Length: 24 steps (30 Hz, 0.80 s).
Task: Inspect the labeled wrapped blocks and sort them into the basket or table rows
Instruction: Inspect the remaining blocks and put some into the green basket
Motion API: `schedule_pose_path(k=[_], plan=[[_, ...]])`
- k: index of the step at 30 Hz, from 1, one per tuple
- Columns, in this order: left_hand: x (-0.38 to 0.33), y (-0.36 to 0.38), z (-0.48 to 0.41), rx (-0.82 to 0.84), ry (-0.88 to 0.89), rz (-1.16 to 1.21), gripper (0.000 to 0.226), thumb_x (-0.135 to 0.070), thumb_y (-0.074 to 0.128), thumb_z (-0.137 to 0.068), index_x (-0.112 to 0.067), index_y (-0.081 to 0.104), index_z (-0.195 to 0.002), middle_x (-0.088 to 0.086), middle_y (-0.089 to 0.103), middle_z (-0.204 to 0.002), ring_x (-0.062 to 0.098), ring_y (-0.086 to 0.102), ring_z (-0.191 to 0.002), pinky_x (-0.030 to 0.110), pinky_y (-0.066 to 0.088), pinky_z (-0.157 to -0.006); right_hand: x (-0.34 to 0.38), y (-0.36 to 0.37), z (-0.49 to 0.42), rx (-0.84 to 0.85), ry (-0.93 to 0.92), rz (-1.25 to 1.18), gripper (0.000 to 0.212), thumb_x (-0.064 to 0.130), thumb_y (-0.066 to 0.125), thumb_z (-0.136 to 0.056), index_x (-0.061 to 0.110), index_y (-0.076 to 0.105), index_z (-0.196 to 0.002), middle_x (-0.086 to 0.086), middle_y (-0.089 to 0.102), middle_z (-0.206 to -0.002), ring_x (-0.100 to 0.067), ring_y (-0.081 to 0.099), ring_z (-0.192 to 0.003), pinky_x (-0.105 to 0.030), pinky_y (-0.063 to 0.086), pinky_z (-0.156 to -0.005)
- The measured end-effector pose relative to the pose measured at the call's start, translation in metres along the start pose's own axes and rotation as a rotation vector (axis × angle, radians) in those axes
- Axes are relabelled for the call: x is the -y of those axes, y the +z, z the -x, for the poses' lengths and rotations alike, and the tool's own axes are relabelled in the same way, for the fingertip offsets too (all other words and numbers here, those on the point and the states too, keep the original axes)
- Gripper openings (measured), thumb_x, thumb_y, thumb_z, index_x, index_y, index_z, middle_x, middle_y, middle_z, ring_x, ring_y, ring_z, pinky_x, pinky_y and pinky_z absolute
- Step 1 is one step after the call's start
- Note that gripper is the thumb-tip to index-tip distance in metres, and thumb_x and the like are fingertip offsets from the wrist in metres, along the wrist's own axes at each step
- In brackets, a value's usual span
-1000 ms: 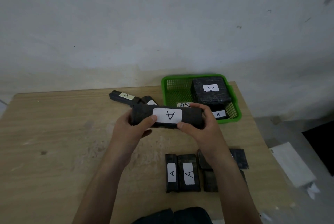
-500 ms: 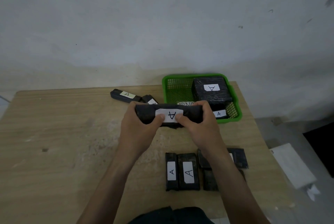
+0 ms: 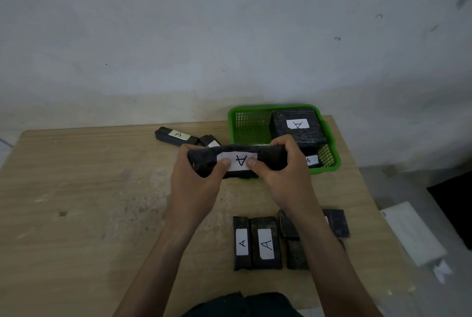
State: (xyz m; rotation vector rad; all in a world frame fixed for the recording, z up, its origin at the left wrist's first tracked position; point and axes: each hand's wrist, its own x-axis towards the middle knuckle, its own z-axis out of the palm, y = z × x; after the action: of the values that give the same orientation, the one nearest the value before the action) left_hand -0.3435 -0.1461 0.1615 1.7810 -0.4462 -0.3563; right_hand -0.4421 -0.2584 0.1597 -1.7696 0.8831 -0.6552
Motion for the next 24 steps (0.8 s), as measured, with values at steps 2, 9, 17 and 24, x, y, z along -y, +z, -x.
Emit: schedule_pose_path(k=[2, 9, 17, 24], plan=[[0.0, -0.002, -0.002, 0.029, -0.039, 0.019, 0.027, -0.02, 0.073, -0.079, -0.03, 0.05, -0.086, -0.007, 0.062, -0.086, 0.004, 0.06, -0.077, 0.021, 0.05, -0.069, 0.0, -0.002, 0.0, 0.032, 0.008, 0.004, 0.036, 0.02, 0.078, -0.077, 0.012, 0.047, -0.093, 0.001, 0.05, -0.084, -0.006, 0.051, -0.071, -0.01, 0.045, -0.059], [0.002, -0.002, -0.001, 0.028, -0.02, 0.028, 0.027, -0.016, 0.072, -0.08, -0.029, 0.049, -0.086, -0.008, 0.061, -0.086, 0.002, 0.059, -0.078, 0.02, 0.049, -0.069, -0.002, 0.0, 0.002, 0.027, 0.025, -0.004, 0.034, 0.017, 0.079, -0.076, 0.012, 0.048, -0.09, 0.0, 0.051, -0.083, -0.007, 0.05, -0.071, -0.01, 0.043, -0.058], [-0.001, -0.014, -0.007, 0.161, -0.008, -0.05, 0.025, -0.019, 0.071, -0.082, -0.027, 0.047, -0.084, -0.009, 0.057, -0.083, -0.012, 0.054, -0.065, 0.006, 0.043, -0.055, 0.002, -0.004, 0.005, 0.034, 0.037, -0.076, 0.034, 0.016, 0.08, -0.075, 0.009, 0.049, -0.09, -0.012, 0.057, -0.087, -0.014, 0.056, -0.075, -0.023, 0.05, -0.063], [-0.001, -0.012, -0.002, 0.157, 0.015, -0.057, 0.026, -0.015, 0.069, -0.083, -0.025, 0.046, -0.082, -0.008, 0.055, -0.081, -0.017, 0.052, -0.063, 0.003, 0.042, -0.055, 0.0, -0.001, 0.009, -0.016, -0.046, -0.016, 0.034, 0.013, 0.08, -0.074, 0.01, 0.049, -0.084, 0.001, 0.051, -0.077, -0.002, 0.048, -0.067, -0.012, 0.043, -0.059]])
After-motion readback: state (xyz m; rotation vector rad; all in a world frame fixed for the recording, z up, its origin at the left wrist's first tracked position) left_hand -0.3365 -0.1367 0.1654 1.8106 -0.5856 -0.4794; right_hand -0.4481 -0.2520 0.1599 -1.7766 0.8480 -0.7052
